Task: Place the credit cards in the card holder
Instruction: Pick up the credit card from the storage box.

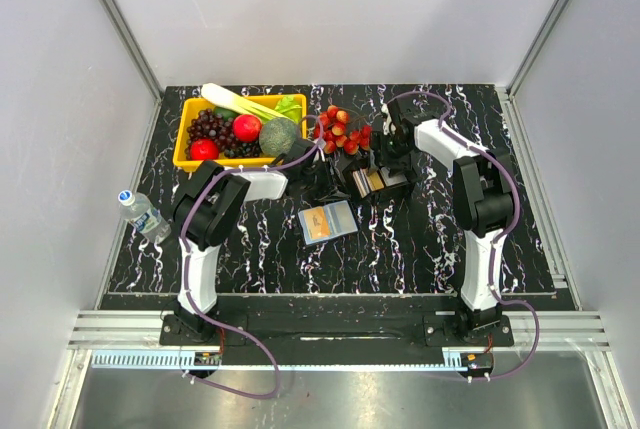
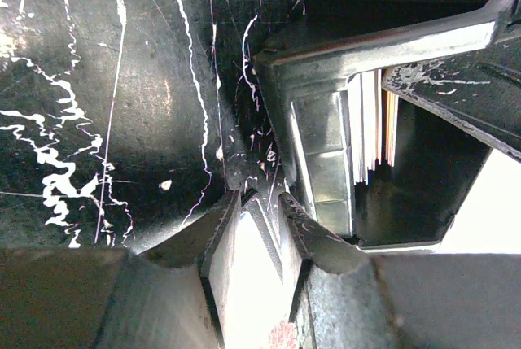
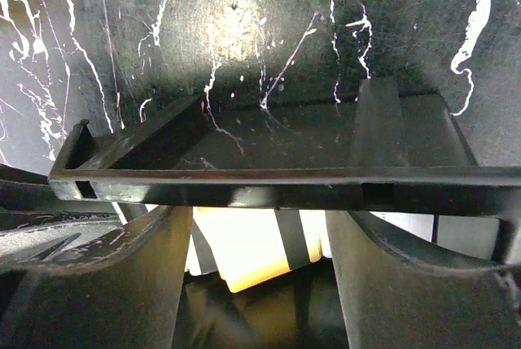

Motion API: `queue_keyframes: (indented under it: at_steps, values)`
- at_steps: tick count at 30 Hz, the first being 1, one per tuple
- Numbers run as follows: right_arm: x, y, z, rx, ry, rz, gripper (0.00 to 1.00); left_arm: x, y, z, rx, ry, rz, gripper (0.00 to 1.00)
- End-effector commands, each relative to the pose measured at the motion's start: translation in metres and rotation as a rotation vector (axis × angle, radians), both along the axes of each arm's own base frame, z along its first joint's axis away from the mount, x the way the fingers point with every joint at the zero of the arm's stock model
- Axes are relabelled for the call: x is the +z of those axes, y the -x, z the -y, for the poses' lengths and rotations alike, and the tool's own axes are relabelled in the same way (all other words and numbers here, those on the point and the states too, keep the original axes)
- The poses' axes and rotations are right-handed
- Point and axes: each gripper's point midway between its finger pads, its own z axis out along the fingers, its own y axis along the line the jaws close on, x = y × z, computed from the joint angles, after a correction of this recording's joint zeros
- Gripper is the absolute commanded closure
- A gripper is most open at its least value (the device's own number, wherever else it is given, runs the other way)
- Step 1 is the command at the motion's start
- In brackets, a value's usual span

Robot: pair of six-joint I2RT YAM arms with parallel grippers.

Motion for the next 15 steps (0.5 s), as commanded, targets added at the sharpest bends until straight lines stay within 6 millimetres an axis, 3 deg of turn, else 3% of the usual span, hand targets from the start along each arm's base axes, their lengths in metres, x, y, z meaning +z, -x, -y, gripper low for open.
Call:
queue_keyframes:
  at_steps: [1, 6, 10, 15]
  values:
    - [-0.004, -0.007, 0.000, -0.005, 0.028, 0.020, 0.32, 0.010, -0.010, 0.012, -0.016, 0.047, 0.036, 0.70]
    - [-0.008, -0.004, -0.005, 0.009, 0.000, -0.002, 0.41, 0.010, -0.011, 0.012, -0.018, 0.048, 0.034, 0.70]
    - [-0.003, -0.004, -0.008, 0.018, -0.015, 0.003, 0.54, 0.009, -0.011, 0.012, -0.017, 0.049, 0.032, 0.70]
    - [0.006, -0.007, -0.008, 0.016, -0.020, 0.026, 0.62, 0.009, -0.011, 0.013, -0.018, 0.053, 0.031, 0.70]
